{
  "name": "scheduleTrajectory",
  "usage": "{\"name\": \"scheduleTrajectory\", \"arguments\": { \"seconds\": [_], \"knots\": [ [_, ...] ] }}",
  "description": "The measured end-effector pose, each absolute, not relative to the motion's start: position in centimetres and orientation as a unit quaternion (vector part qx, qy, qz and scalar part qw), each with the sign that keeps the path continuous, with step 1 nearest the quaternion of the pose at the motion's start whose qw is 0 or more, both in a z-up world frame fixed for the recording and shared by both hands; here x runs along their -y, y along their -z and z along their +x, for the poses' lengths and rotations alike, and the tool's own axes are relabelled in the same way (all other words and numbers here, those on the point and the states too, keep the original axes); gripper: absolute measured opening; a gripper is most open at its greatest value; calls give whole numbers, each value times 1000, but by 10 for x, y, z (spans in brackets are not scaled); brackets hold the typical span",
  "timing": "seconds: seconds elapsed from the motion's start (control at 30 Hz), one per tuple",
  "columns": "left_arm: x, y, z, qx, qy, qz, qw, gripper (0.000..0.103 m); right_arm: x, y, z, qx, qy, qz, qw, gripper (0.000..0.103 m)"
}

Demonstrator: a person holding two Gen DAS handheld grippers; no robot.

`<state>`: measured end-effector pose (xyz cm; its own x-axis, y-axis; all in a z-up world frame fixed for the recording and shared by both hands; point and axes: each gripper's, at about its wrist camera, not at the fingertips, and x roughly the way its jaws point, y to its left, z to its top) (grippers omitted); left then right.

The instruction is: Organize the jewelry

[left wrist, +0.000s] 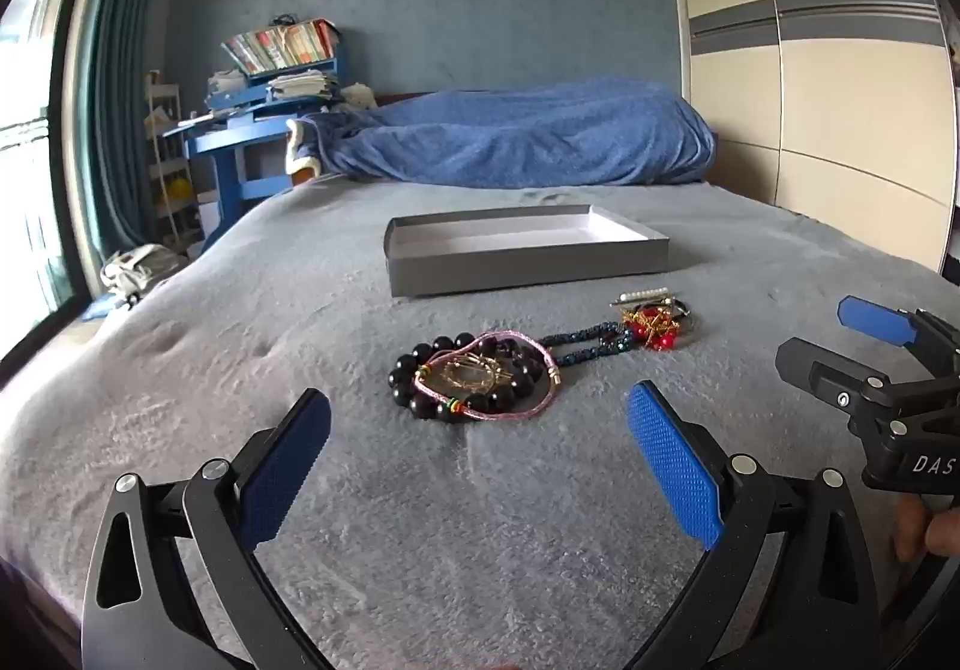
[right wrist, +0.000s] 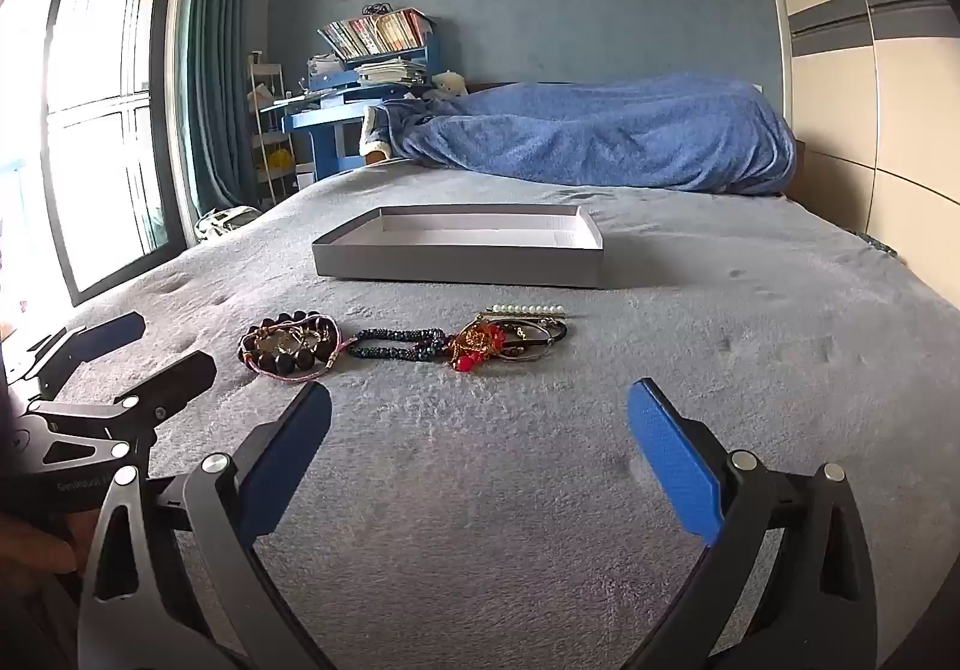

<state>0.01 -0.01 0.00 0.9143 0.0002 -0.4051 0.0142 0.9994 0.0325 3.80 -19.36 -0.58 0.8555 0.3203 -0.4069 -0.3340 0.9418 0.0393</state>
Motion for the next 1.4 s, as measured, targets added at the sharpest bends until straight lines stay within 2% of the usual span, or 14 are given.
{"name": "scheduleTrajectory", "arguments": {
  "seconds": [1.4],
  "knots": [
    [-2,9,5,-215,2,10,977,98,192,11,43,-213,-168,-16,962,98]
  ]
}}
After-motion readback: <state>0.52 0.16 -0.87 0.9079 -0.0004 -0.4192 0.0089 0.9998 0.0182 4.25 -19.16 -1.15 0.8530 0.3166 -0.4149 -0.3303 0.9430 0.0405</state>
